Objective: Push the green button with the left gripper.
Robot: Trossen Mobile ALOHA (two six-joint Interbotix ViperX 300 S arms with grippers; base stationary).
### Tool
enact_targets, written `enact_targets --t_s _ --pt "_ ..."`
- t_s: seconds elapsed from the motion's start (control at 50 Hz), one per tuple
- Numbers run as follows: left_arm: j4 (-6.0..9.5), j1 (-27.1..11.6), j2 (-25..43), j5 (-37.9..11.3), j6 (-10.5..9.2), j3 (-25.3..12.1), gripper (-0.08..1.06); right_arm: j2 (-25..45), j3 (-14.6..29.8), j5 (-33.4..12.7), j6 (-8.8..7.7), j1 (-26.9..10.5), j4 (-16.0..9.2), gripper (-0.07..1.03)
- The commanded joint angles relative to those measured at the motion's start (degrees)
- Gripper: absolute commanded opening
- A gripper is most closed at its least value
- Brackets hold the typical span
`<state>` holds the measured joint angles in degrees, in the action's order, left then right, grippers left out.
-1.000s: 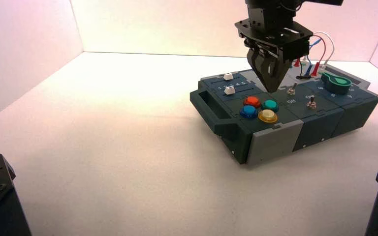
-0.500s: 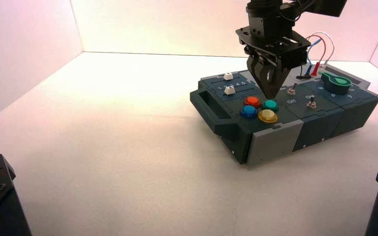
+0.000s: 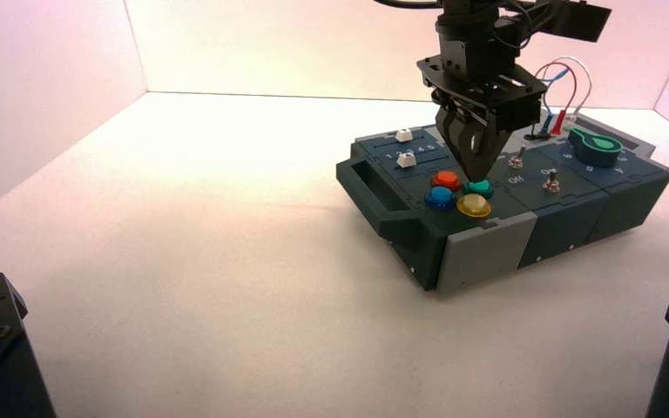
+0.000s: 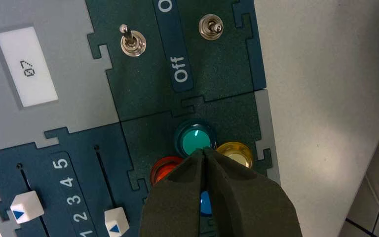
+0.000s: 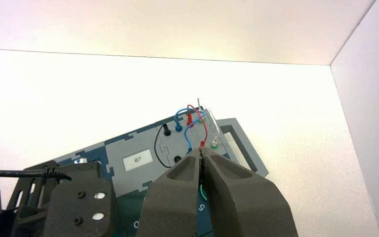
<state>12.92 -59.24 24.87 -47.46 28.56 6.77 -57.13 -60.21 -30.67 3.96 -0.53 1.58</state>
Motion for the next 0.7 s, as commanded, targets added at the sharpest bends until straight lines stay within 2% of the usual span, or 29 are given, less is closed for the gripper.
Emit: enact_targets --t_s 0.02,0.7 --pt "0.00 -0.35 -0.88 0.09 0.35 -1.76 -0.03 0.18 0.79 0.53 0.18 0.18 0.00 -0.02" --pt "0.00 -0.35 0.53 -0.70 0.44 -2.11 -0.03 -0.44 0.70 0.53 0.18 0.26 0.00 -0.02"
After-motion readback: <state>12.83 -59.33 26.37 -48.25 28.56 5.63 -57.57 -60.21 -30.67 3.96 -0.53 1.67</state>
